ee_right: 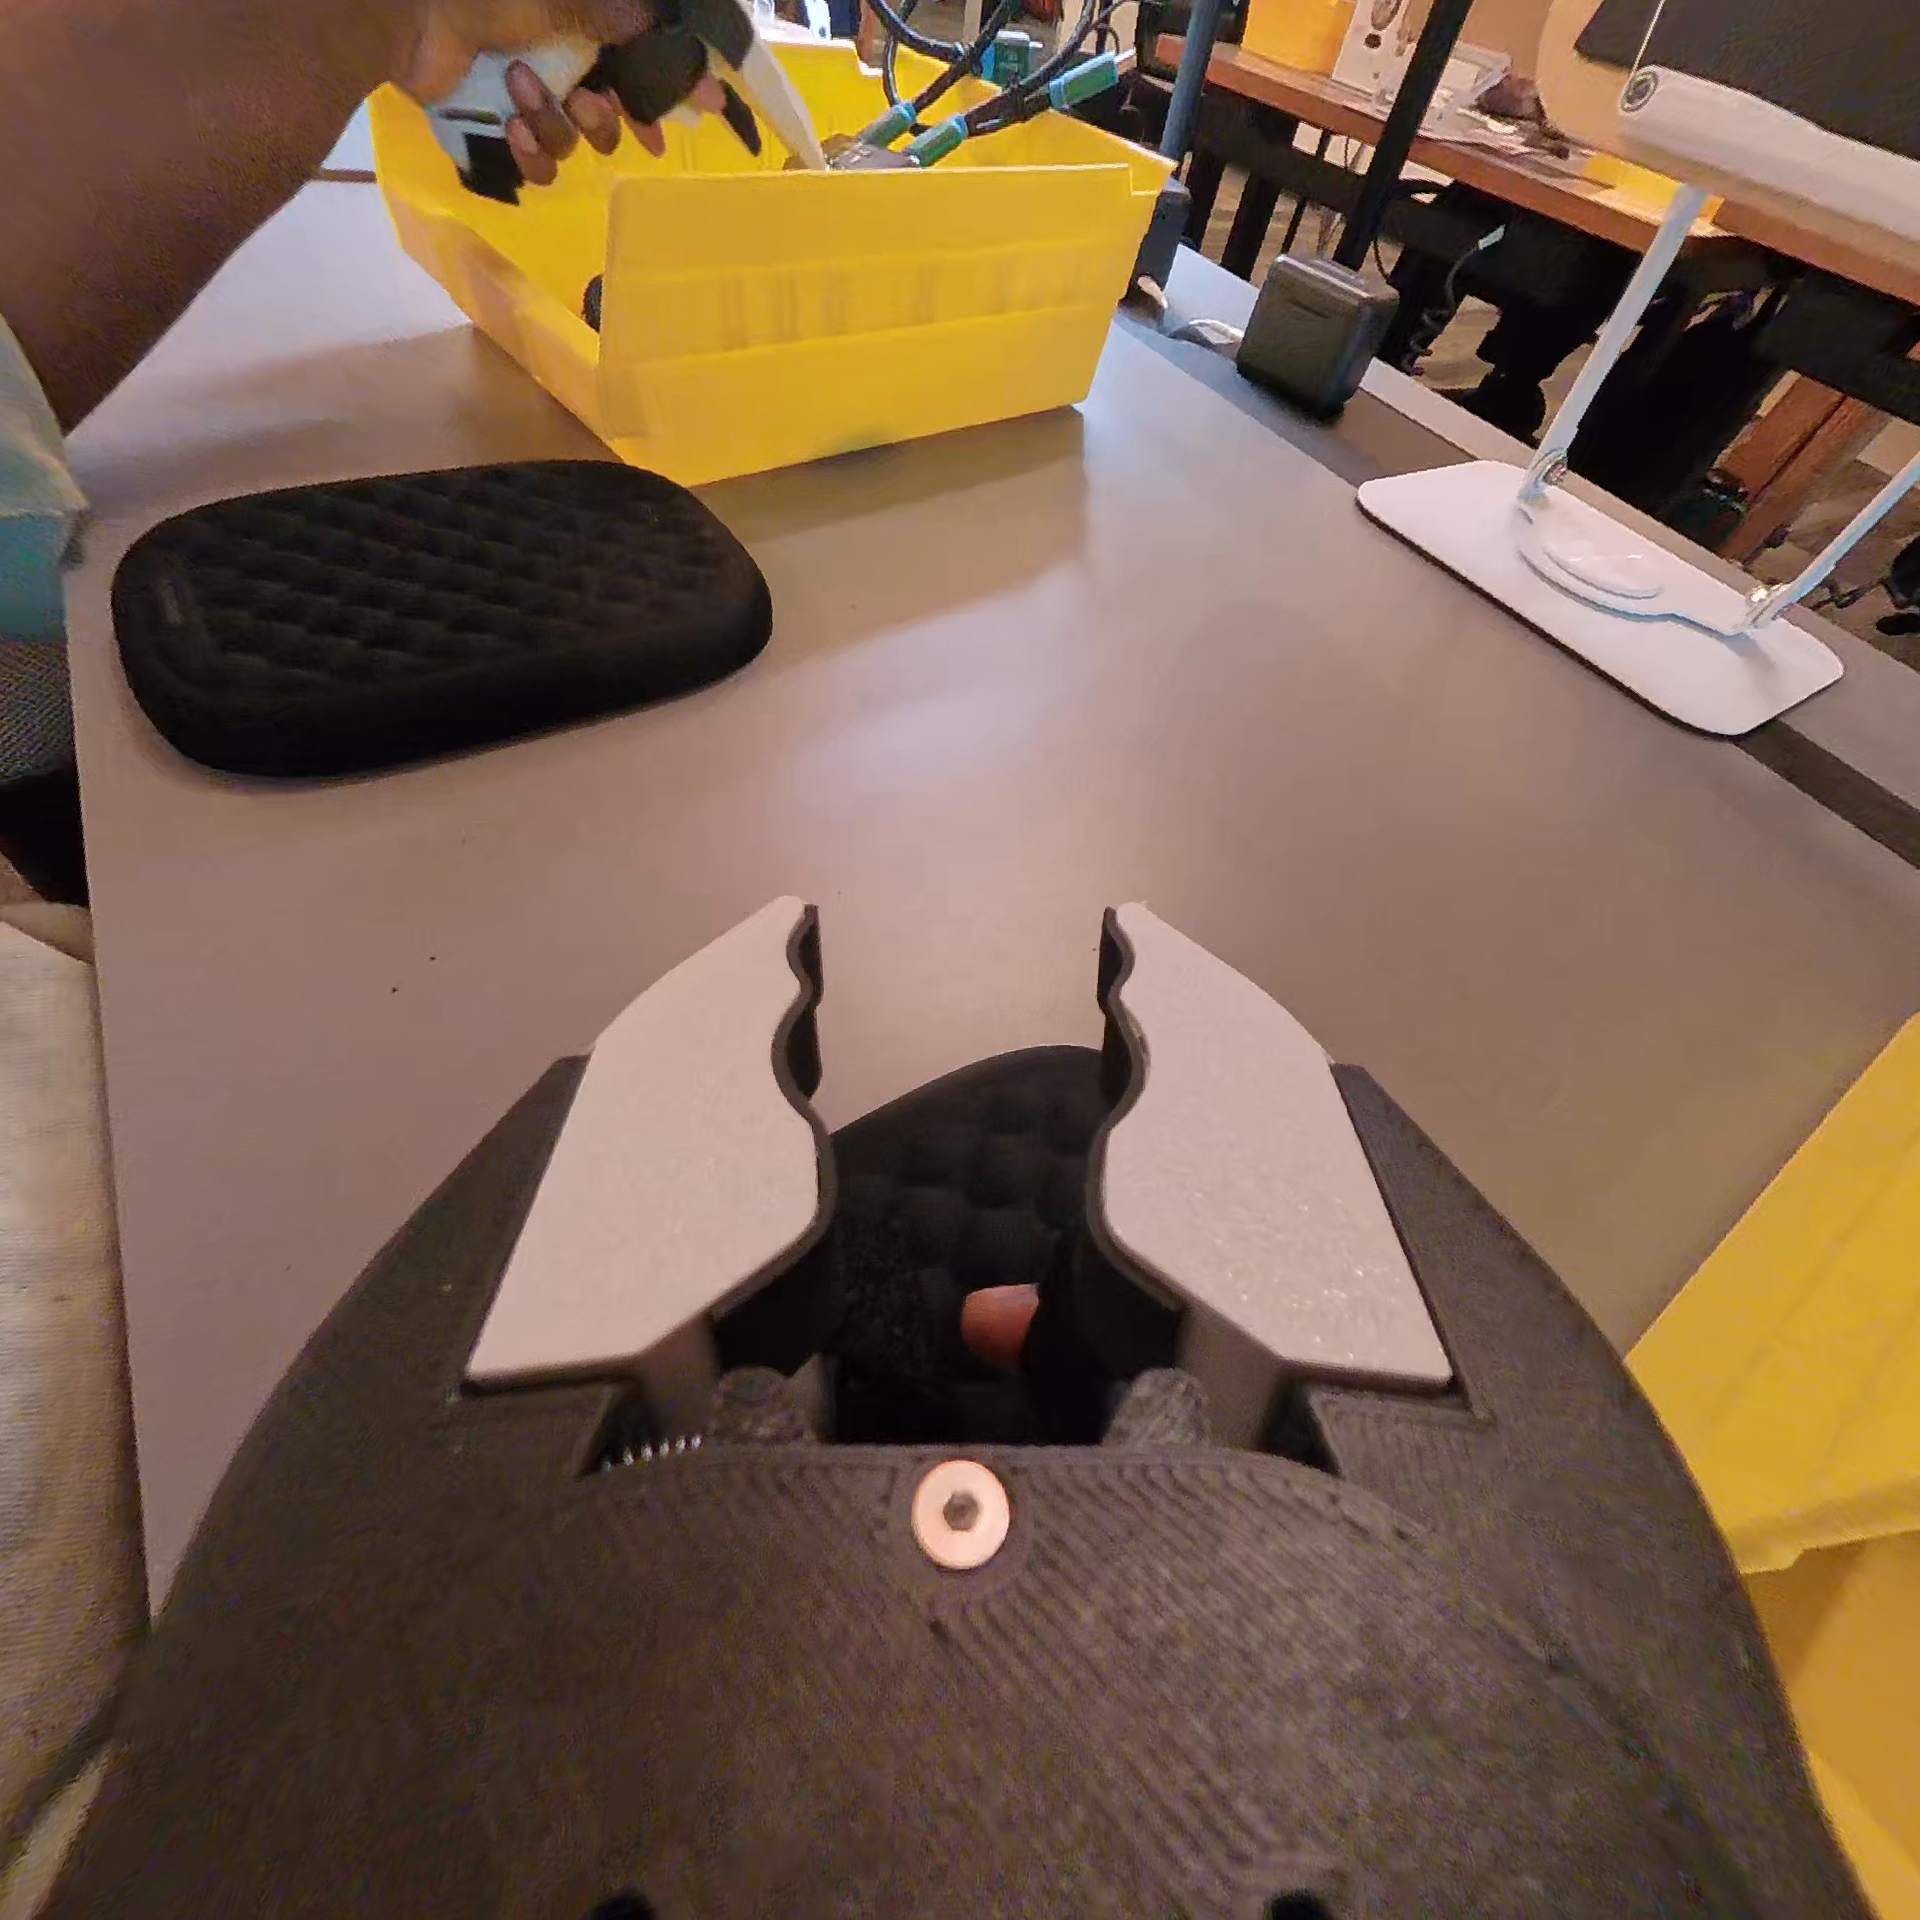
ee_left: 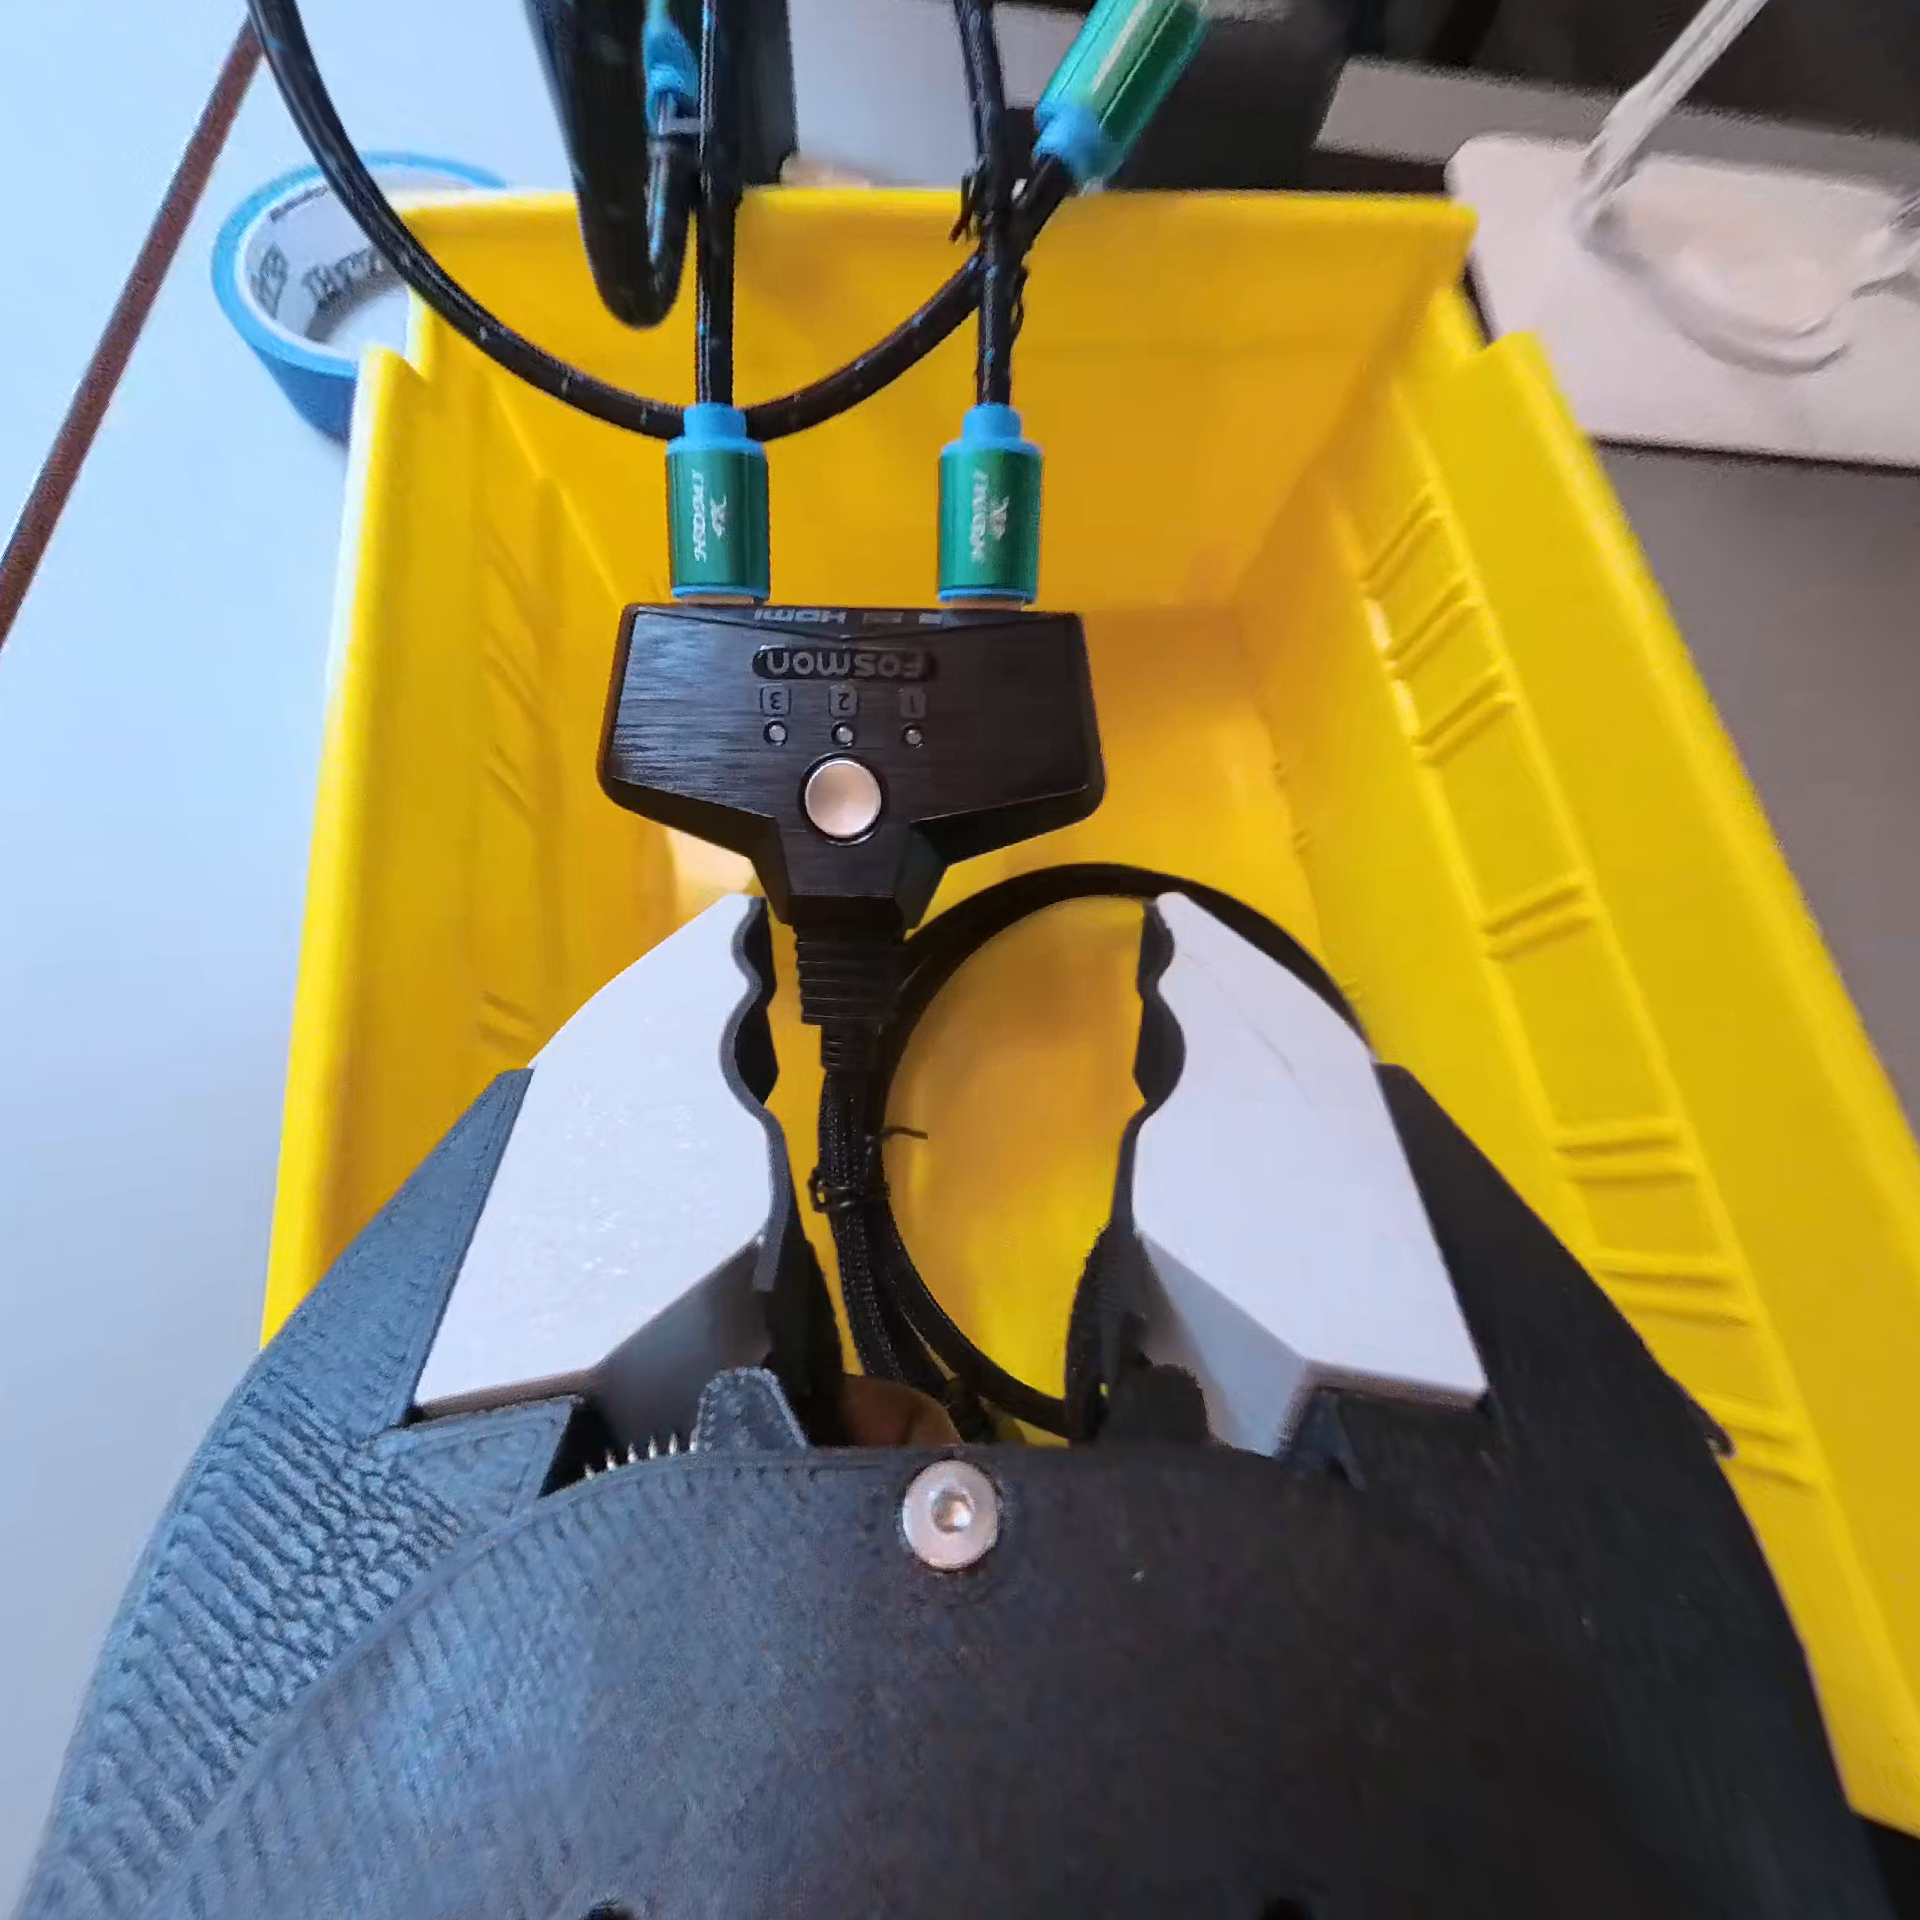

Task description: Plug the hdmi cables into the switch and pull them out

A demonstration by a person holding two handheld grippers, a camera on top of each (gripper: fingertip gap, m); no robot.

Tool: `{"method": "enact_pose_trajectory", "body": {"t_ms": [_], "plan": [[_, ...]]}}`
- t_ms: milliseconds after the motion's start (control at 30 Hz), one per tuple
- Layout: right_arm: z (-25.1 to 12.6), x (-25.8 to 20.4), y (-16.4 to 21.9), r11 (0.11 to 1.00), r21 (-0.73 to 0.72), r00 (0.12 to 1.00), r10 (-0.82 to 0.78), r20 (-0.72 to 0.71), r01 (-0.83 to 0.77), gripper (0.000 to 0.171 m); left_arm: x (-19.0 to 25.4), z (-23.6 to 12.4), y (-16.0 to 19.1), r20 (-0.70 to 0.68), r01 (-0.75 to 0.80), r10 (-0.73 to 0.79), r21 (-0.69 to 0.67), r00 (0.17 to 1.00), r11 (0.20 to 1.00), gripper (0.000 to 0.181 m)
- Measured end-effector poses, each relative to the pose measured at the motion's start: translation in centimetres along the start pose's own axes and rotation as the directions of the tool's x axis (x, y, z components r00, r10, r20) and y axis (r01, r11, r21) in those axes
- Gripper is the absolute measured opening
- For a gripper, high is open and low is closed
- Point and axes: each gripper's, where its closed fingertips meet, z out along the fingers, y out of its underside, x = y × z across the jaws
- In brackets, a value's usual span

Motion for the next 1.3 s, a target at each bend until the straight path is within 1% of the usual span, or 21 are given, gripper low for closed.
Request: {"method": "enact_pose_trajectory", "body": {"t_ms": [67,100,167,300,433,467,500,567,700,867,1033,1133,1300], "plan": [[0.1,-0.2,0.2,1.000,-0.014,1.000,-0.016,0.001,0.016,0.052,0.0,0.7,0.4,0.023,-0.010,0.011,-0.043,1.000,0.999,0.067],[0.2,-0.2,0.2,1.000,-0.020,1.000,-0.024,-0.002,0.024,0.052,0.1,0.9,0.3,0.032,-0.011,0.013,-0.044,0.999,0.999,0.067],[0.2,-0.2,0.3,0.999,-0.026,0.999,-0.033,-0.004,0.033,0.052,-0.5,1.4,0.4,0.079,-0.028,0.032,-0.057,0.996,0.998,0.066],[0.1,-0.2,0.2,0.999,-0.018,1.000,-0.030,0.000,0.030,0.050,-2.1,2.4,1.3,0.146,-0.052,0.071,-0.129,0.987,0.990,0.066],[0.0,-0.3,0.1,0.999,-0.007,0.999,-0.031,0.007,0.031,0.048,-2.7,4.2,2.3,0.118,-0.017,0.036,-0.161,0.992,0.987,0.064],[0.0,-0.3,0.1,0.999,-0.006,0.999,-0.032,0.006,0.032,0.048,-3.0,4.6,2.6,0.121,-0.009,0.029,-0.162,0.992,0.987,0.061],[0.0,-0.3,0.2,0.999,-0.009,0.999,-0.034,0.006,0.034,0.047,-3.2,5.0,2.8,0.112,-0.002,0.021,-0.162,0.993,0.987,0.054],[0.1,-0.3,0.3,0.999,-0.020,0.999,-0.041,0.005,0.041,0.047,-2.4,5.4,3.1,0.029,-0.010,0.015,-0.159,0.999,0.987,0.037],[0.4,-0.4,0.6,0.997,-0.040,0.998,-0.062,0.004,0.062,0.045,-2.2,4.4,2.2,0.043,-0.047,0.051,-0.084,0.998,0.995,0.034],[0.3,-0.4,0.5,0.998,-0.031,0.998,-0.058,0.003,0.058,0.042,-0.5,0.7,-0.3,0.006,-0.042,0.041,0.097,0.999,0.994,0.033],[0.2,-0.3,0.3,0.998,-0.018,0.999,-0.052,0.005,0.053,0.040,1.7,-4.9,-3.3,0.005,-0.098,0.101,0.302,0.995,0.948,0.033],[0.1,-0.3,0.3,0.999,-0.016,0.999,-0.052,0.005,0.052,0.040,3.1,-9.3,-5.7,0.065,-0.182,0.171,0.445,0.983,0.877,0.033],[0.2,-0.3,0.3,0.999,-0.018,0.999,-0.048,0.007,0.048,0.040,6.3,-17.4,-9.4,0.166,-0.296,0.248,0.639,0.954,0.710,0.033]]}}
